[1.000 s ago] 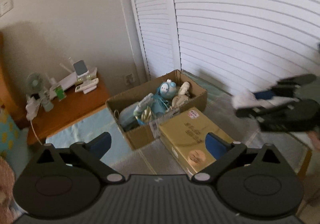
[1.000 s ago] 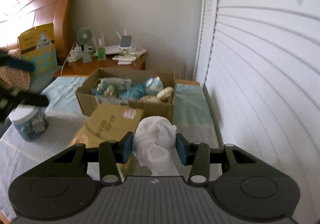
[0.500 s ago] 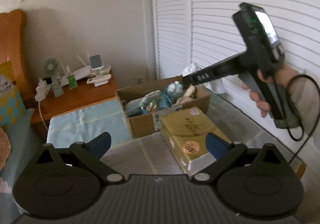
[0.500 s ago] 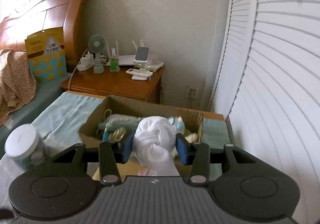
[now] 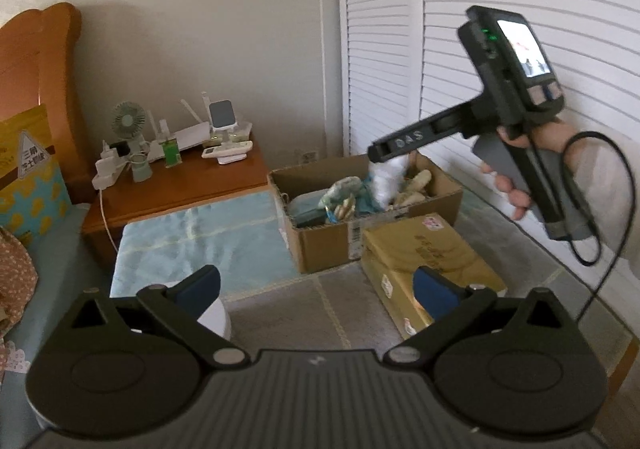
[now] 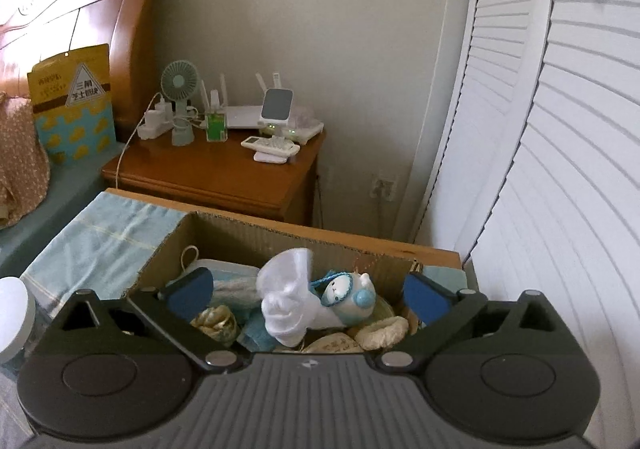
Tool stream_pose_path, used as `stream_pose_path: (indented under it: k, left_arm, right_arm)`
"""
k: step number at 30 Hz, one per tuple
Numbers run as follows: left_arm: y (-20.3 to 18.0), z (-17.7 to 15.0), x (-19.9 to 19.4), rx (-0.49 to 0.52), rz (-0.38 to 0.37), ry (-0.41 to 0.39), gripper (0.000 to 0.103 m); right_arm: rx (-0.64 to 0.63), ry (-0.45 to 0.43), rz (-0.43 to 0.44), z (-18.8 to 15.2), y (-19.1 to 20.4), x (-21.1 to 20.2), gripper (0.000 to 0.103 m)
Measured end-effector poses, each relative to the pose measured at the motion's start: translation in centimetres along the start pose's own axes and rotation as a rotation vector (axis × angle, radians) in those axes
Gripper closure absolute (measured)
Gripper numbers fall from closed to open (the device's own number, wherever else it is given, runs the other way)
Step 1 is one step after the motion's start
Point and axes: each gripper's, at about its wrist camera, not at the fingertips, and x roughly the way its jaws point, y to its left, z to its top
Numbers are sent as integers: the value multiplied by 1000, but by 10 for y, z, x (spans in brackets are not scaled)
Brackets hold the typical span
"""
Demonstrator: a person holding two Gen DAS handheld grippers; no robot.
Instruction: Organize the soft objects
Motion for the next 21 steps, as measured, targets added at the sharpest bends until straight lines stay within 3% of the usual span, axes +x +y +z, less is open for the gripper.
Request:
stream_pose_path:
  k: [12,17,21]
  left_arm:
    - [-2,4,0,-77,18,14,1]
    - [-4,11,2,-154,18,75,1]
    - [-11,13,0,-150,50,96,1]
  right_arm:
    - [94,145,-68,-37,9,-65,0]
    - [174,161,-128,-69,13,-110,0]
    - [219,160,-163,-85,15,-134,0]
